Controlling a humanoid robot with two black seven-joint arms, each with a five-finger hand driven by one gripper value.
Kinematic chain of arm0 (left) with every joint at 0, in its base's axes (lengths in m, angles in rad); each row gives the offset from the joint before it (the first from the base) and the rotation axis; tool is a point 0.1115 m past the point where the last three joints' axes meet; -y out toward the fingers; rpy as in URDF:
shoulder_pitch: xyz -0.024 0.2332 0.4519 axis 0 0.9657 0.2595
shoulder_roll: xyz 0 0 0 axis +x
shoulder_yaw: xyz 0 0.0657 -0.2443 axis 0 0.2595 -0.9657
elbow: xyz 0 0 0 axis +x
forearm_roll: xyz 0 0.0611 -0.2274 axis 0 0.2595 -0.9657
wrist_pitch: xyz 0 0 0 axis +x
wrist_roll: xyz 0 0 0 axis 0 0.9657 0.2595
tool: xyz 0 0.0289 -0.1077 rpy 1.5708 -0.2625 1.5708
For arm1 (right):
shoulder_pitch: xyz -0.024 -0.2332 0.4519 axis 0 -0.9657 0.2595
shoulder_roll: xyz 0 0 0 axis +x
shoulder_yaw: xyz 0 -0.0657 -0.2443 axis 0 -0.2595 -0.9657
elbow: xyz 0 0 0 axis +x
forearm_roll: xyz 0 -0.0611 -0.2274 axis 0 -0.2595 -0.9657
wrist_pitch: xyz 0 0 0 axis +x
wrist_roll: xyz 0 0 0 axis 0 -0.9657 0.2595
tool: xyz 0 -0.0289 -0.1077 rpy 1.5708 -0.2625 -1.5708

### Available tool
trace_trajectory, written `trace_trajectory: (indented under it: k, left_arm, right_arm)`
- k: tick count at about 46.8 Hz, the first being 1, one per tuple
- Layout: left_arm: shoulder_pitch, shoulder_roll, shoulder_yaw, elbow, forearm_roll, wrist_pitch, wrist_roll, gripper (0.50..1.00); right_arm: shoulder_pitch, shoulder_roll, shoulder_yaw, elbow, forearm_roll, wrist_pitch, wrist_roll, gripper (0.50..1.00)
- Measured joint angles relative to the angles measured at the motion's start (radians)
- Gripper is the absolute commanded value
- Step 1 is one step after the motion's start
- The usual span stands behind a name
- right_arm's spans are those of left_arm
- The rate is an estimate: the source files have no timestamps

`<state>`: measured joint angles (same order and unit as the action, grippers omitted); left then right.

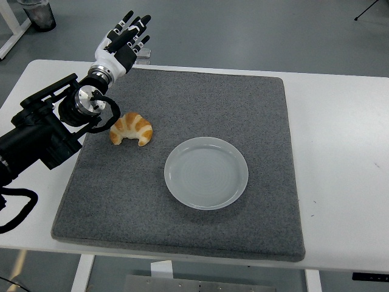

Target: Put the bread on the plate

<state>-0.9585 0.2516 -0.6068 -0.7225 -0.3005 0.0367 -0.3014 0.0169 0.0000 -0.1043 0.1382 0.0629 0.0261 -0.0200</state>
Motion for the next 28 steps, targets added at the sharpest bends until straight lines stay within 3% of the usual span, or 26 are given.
trace_trajectory:
  k: [21,28]
  left_arm:
    - [-0.002,0.005,0.022,0.002,0.005,-0.001,-0.007,0.994]
    - [-0.012,0.030,0.025,0.006,0.077,0.000,-0.005,0.994]
  right_arm:
    - [0.000,0.000,0.000,0.000,0.000,0.000,0.000,0.952]
    - [0.000,0.000,0.000,0.000,0.000,0.000,0.000,0.952]
